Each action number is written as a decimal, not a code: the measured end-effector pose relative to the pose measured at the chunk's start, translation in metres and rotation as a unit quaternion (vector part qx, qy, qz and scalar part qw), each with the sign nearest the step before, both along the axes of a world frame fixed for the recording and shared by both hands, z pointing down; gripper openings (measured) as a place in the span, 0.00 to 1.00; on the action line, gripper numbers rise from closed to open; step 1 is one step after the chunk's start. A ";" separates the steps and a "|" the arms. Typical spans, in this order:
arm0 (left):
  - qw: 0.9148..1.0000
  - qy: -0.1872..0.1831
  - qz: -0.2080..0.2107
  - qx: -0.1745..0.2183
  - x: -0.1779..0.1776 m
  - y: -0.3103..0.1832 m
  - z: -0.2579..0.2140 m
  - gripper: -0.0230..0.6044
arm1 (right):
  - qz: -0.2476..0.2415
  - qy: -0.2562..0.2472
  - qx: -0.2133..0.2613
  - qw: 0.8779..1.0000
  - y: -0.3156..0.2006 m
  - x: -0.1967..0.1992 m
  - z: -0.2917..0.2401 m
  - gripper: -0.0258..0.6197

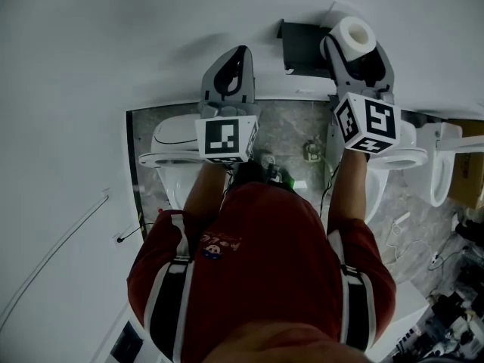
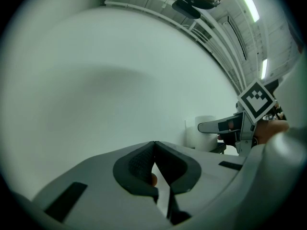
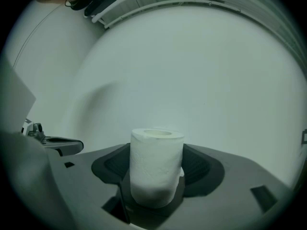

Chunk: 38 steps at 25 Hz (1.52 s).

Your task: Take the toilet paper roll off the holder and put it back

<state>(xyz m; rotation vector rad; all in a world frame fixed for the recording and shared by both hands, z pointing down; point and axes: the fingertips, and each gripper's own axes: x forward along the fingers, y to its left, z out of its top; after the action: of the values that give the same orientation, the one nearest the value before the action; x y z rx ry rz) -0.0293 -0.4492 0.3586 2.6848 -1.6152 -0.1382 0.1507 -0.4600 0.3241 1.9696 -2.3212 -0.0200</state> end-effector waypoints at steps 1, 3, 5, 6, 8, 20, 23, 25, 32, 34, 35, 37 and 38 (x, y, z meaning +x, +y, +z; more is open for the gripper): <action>1.000 -0.001 0.001 0.001 0.001 0.001 -0.001 0.07 | 0.000 0.001 0.001 1.000 0.001 0.000 0.000 0.55; 1.000 -0.004 0.003 0.003 0.003 0.006 -0.004 0.07 | -0.002 0.003 0.004 1.000 0.003 0.000 -0.001 0.55; 1.000 -0.007 0.004 0.006 0.005 0.011 -0.008 0.07 | -0.004 0.001 0.008 1.000 0.006 0.001 -0.004 0.54; 1.000 -0.009 0.005 0.008 0.006 0.013 -0.010 0.07 | -0.005 -0.004 0.011 1.000 0.007 0.001 -0.006 0.54; 1.000 -0.015 0.006 0.016 0.008 0.019 -0.015 0.07 | -0.007 -0.016 0.020 1.000 0.013 0.001 -0.011 0.54; 0.999 -0.025 0.011 0.043 0.041 0.068 -0.039 0.07 | 0.006 -0.033 0.074 0.997 0.078 0.039 -0.045 0.54; 0.998 -0.029 0.016 0.050 0.054 0.085 -0.045 0.07 | 0.012 -0.037 0.079 0.996 0.099 0.054 -0.047 0.54; 0.998 -0.032 0.016 0.052 0.063 0.097 -0.049 0.07 | 0.016 -0.041 0.080 0.996 0.113 0.064 -0.048 0.54; 0.997 -0.043 0.019 0.065 0.084 0.137 -0.053 0.07 | 0.027 -0.059 0.075 0.995 0.155 0.091 -0.035 0.54; 0.997 -0.044 0.016 0.065 0.086 0.145 -0.053 0.07 | 0.026 -0.057 0.072 0.995 0.165 0.092 -0.030 0.54; 0.997 -0.045 0.014 0.065 0.087 0.150 -0.053 0.07 | 0.024 -0.057 0.070 0.996 0.169 0.093 -0.027 0.54; 0.997 -0.047 0.011 0.068 0.089 0.158 -0.052 0.07 | 0.024 -0.059 0.066 0.996 0.178 0.095 -0.021 0.54; 0.996 -0.046 0.011 0.072 0.091 0.162 -0.052 0.07 | 0.024 -0.060 0.064 0.996 0.182 0.096 -0.017 0.54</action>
<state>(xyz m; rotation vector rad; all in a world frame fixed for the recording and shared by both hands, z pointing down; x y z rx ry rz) 0.0615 -0.2872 0.3068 2.8557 -1.6615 -0.1383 0.2465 -0.2783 0.3067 2.1428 -2.4015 -0.0480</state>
